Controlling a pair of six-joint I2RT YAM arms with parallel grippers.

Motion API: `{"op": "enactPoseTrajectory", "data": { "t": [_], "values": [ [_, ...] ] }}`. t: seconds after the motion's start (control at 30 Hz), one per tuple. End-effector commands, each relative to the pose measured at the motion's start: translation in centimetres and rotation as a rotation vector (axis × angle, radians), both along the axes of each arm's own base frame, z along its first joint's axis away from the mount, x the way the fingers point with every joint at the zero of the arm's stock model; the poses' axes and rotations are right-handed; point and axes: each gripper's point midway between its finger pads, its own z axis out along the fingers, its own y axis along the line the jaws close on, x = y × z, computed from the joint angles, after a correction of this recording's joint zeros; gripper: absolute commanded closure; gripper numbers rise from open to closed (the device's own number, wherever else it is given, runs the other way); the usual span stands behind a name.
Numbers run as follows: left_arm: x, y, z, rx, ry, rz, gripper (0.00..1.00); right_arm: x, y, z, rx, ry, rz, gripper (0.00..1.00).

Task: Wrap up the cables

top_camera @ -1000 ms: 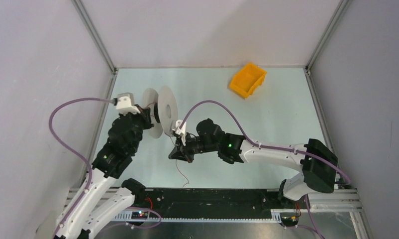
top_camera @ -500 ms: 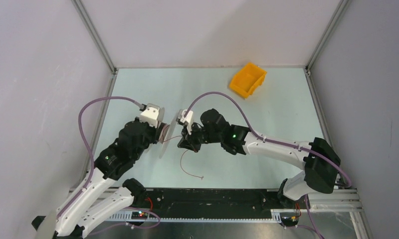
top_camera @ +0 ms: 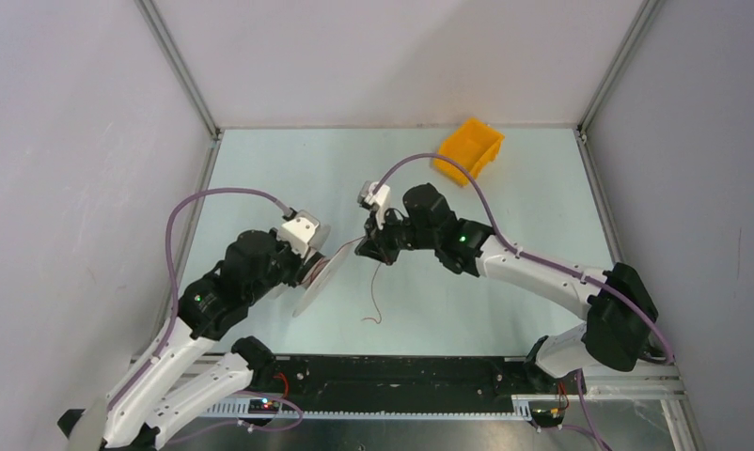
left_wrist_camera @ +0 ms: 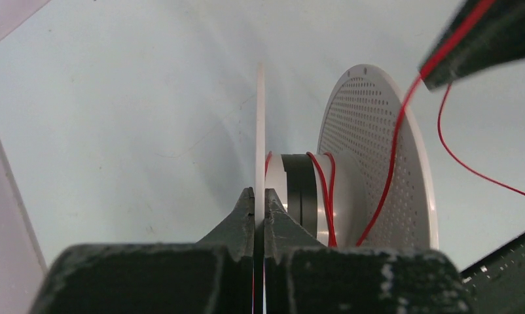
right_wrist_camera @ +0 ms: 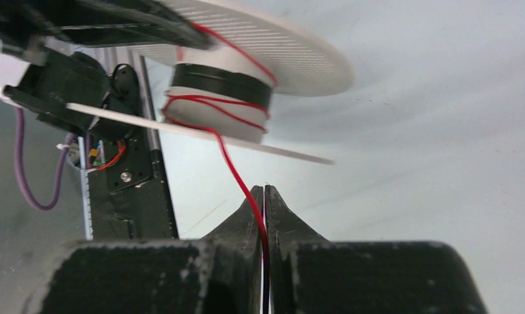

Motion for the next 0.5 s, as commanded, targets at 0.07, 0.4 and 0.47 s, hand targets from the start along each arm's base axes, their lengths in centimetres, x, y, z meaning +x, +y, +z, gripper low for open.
{"op": "enactPoseTrajectory", "data": {
  "t": [0.07, 0.4, 0.47],
  "values": [
    [-0.6, -1.5, 7.0, -0.176, -0.128, -0.058, 1.0, 2.8, -2.3, -0.3, 0.011, -0.007, -0.053, 0.92],
    [-1.9, -3.1, 12.0, -0.46, -0.073, -0.066, 1.0, 2.8, -2.4, -2.7, 0.085, 0.071, -0.03, 0.91],
    [-2.0, -3.0, 12.8, -0.497, -0.081, -0.057, 1.0, 2.9, -2.6, -2.9, 0.104, 0.085, -0.037, 0.91]
  ]
}}
